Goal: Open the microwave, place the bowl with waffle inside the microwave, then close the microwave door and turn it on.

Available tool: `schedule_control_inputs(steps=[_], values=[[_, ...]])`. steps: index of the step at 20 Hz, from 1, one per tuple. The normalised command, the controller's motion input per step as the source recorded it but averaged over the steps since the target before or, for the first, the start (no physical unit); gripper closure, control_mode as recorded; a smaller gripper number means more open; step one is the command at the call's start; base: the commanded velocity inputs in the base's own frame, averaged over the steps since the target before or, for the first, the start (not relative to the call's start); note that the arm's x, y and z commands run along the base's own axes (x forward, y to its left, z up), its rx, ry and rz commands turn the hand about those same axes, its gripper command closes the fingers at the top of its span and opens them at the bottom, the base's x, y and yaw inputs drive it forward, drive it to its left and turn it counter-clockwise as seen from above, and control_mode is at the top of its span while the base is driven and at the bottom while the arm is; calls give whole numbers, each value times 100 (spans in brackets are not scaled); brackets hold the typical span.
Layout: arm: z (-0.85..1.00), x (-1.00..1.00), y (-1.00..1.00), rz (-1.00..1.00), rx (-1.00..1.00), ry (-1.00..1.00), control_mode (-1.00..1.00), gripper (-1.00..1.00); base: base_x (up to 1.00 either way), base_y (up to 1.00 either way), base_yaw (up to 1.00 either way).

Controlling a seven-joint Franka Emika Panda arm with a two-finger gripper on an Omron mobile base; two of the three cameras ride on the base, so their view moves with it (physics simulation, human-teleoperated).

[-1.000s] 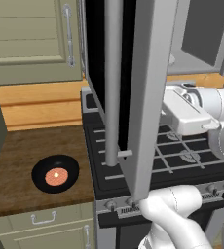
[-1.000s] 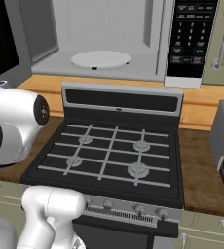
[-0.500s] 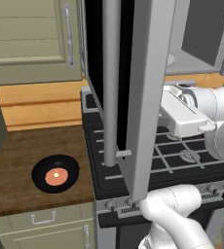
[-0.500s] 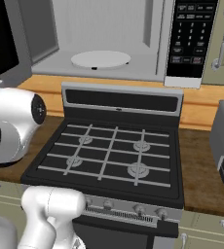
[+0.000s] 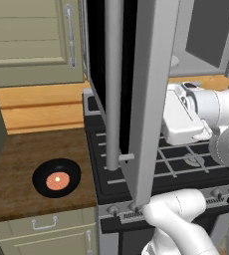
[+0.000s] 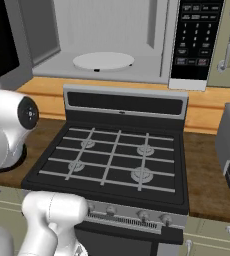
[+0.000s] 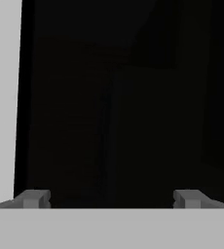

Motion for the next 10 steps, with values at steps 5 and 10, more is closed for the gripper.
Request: schedule_control_inputs(steps=[5, 10], values=[[-6, 19, -59, -28, -5, 1, -100, -100, 0, 0, 0], [-47, 13, -52, -30, -16, 10, -100, -100, 0, 0, 0]])
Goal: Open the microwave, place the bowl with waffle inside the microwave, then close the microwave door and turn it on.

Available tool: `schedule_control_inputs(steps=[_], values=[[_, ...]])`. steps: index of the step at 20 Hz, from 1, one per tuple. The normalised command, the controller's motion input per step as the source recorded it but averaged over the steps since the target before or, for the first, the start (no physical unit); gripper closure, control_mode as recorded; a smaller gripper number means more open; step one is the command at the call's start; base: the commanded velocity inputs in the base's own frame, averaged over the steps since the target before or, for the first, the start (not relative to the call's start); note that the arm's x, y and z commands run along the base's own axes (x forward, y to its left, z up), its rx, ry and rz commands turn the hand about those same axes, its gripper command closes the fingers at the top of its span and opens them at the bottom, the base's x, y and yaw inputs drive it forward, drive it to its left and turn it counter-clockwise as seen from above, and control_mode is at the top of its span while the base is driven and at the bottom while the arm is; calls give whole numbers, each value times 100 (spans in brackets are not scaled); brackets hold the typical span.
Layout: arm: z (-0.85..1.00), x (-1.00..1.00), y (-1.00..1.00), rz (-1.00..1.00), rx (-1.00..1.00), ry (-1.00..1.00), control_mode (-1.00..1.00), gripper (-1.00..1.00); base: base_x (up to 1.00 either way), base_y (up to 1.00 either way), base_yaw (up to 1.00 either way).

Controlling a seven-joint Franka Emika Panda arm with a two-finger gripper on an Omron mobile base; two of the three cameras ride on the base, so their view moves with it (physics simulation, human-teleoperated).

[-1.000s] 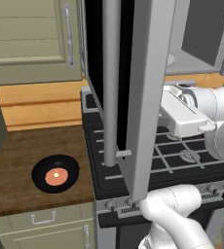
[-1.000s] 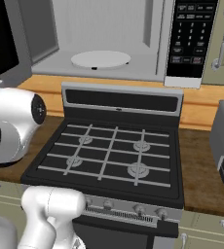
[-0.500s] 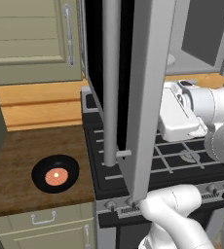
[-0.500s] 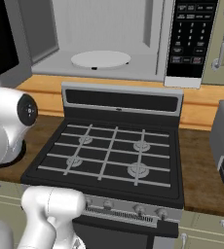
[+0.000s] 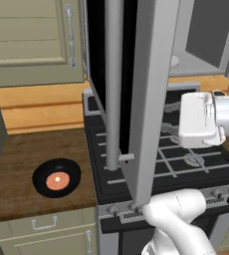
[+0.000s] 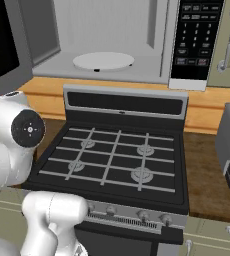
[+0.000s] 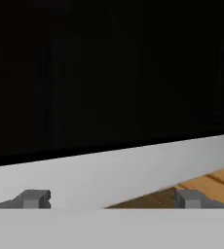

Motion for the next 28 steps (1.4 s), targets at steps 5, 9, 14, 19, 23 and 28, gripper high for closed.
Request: schedule_control_inputs(steps=[5, 9, 14, 19, 23, 28], values=[[-51, 19, -68, -27, -8, 19, -100, -100, 0, 0, 0], [-20, 61, -37, -19, 0, 39, -100, -100, 0, 0, 0], [-20, 89, 3, -16, 0, 60, -100, -100, 0, 0, 0], [-69, 59, 8, -20, 3, 63, -100, -100, 0, 0, 0], [-99, 14, 6, -20, 7, 45, -100, -100, 0, 0, 0], [-79, 0, 25, -10, -1, 7, -100, -100, 0, 0, 0]])
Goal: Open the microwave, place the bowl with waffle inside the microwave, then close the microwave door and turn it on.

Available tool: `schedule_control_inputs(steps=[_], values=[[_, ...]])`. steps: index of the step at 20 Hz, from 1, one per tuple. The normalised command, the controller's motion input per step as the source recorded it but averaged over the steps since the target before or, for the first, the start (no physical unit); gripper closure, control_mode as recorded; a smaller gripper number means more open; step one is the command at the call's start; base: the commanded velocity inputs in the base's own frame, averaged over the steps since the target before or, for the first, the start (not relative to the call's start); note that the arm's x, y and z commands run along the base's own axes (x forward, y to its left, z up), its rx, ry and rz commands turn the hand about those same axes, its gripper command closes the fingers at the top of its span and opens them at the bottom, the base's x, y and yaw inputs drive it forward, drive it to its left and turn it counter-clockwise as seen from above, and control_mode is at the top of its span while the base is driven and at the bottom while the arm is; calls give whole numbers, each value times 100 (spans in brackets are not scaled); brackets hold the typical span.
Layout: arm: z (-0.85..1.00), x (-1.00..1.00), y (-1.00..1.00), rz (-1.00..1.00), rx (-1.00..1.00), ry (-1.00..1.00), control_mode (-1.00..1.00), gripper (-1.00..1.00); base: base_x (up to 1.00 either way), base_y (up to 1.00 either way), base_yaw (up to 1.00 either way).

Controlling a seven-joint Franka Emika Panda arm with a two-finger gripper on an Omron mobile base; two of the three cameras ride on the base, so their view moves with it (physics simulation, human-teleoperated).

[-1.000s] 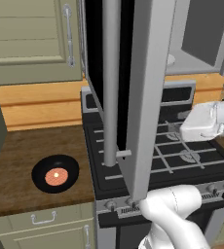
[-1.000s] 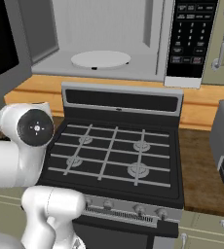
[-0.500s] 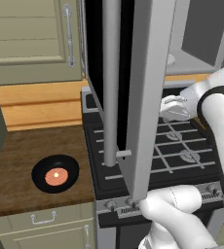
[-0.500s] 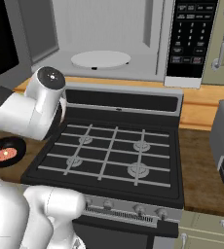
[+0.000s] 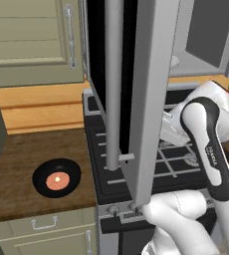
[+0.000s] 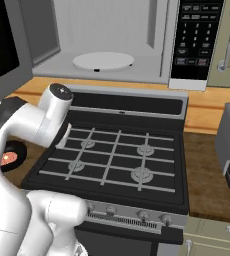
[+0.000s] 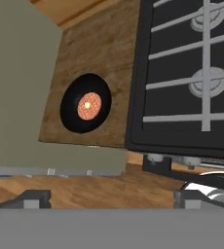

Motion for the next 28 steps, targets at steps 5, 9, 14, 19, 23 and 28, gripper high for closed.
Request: schedule_control_inputs(steps=[5, 9, 14, 19, 23, 28], values=[[-70, 0, 24, -1, 0, 5, -100, -100, 0, 0, 0], [-54, 1, 13, -3, 6, 0, -100, -100, 0, 0, 0], [-14, 4, 33, -1, 0, -1, -100, -100, 0, 0, 0], [0, 47, 58, -2, 0, 3, -100, -100, 0, 0, 0], [-4, 69, 41, 0, 0, 8, -100, -100, 0, 0, 0], [-20, 50, 41, 0, 0, 11, -100, -100, 0, 0, 0]])
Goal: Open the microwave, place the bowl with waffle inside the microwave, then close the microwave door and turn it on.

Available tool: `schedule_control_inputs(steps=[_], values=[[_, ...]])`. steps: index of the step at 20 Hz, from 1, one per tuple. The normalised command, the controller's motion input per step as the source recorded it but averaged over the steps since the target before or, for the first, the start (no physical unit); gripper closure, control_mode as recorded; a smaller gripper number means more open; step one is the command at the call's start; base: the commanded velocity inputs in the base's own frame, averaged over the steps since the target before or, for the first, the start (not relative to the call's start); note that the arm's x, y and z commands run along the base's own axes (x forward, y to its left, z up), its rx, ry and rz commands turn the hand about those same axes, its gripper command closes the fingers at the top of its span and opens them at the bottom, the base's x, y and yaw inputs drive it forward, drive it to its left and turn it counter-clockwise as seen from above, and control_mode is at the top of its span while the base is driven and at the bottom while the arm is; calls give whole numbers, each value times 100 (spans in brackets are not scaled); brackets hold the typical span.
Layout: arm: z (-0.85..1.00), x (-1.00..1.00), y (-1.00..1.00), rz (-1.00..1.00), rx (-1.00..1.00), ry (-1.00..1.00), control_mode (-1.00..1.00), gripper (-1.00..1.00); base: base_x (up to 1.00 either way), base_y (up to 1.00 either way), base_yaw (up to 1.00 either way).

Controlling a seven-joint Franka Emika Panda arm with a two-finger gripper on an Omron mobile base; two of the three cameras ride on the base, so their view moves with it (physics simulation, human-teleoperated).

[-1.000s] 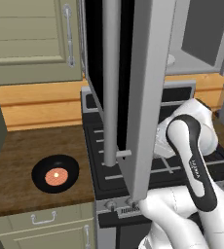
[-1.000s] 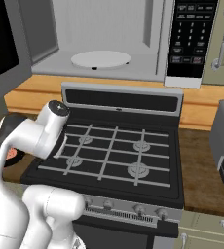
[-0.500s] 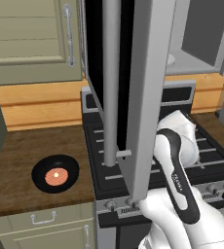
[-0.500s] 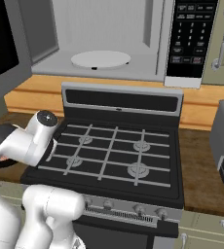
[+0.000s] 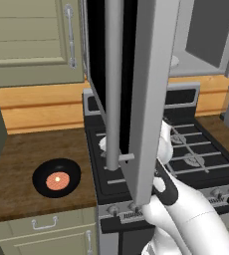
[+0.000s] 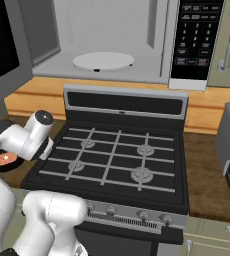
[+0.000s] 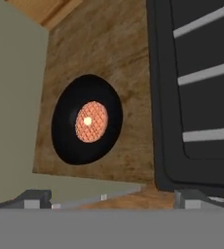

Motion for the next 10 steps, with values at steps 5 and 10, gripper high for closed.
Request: schedule_control_inputs(steps=[5, 10], values=[[-26, 46, 36, 0, 0, 5, -100, -100, 0, 0, 0], [-57, 31, 30, 0, 0, 2, -100, -100, 0, 0, 0]])
